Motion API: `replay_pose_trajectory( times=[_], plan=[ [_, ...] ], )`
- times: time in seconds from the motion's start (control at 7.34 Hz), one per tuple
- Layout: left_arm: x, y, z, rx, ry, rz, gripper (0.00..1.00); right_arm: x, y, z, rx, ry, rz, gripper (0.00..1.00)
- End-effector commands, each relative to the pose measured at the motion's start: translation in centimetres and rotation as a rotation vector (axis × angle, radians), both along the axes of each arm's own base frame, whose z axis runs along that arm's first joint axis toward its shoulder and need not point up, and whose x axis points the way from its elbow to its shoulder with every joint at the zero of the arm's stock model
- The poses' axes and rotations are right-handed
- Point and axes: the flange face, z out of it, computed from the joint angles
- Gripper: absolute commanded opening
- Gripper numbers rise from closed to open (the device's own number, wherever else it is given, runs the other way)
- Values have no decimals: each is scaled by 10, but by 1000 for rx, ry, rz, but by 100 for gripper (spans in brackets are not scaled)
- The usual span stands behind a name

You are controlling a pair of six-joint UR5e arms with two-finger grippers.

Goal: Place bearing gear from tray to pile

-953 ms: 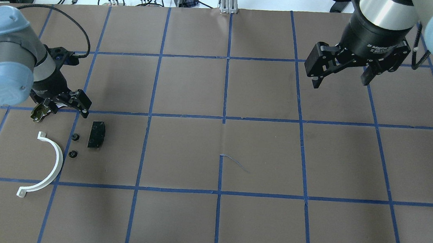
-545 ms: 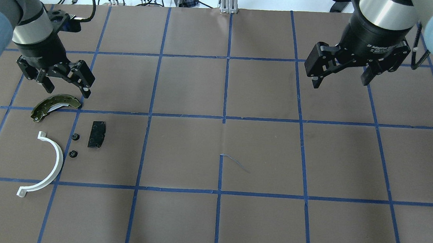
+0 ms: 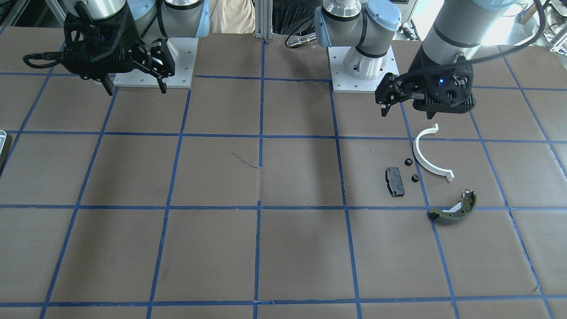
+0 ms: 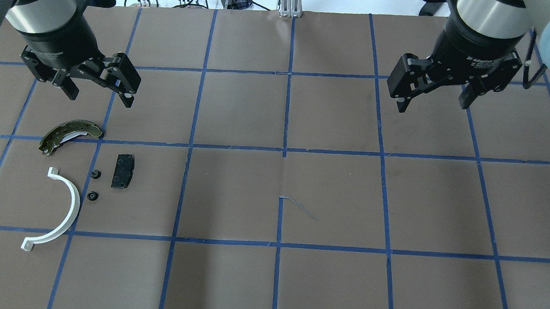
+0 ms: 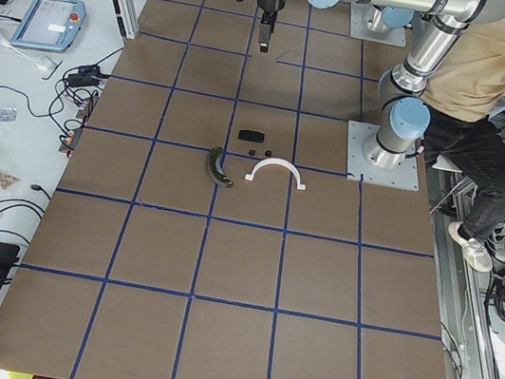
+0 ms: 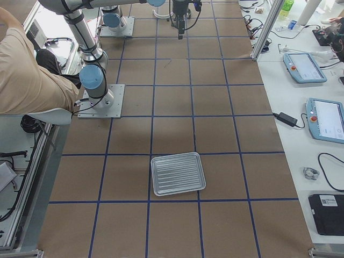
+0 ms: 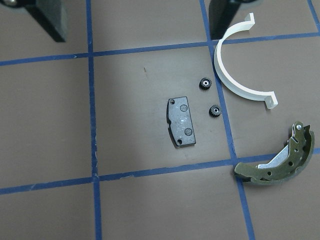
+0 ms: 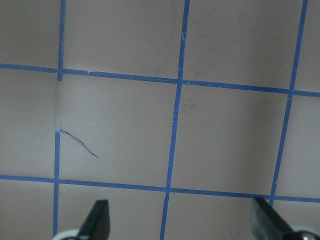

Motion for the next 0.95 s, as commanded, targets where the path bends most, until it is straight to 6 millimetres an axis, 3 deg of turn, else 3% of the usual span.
replay_pose_trajectory(
  times=[0.0, 0.14, 0.82],
  plan=[
    [-29, 1, 8, -94, 55, 74, 100, 0, 0, 1, -2, 0, 0, 100],
    [-32, -6, 7, -153, 58, 63, 100, 0, 0, 0, 1, 0, 0, 100],
    [-34, 0, 4, -139, 54, 59, 100, 0, 1, 1, 1, 0, -2, 100]
  ],
)
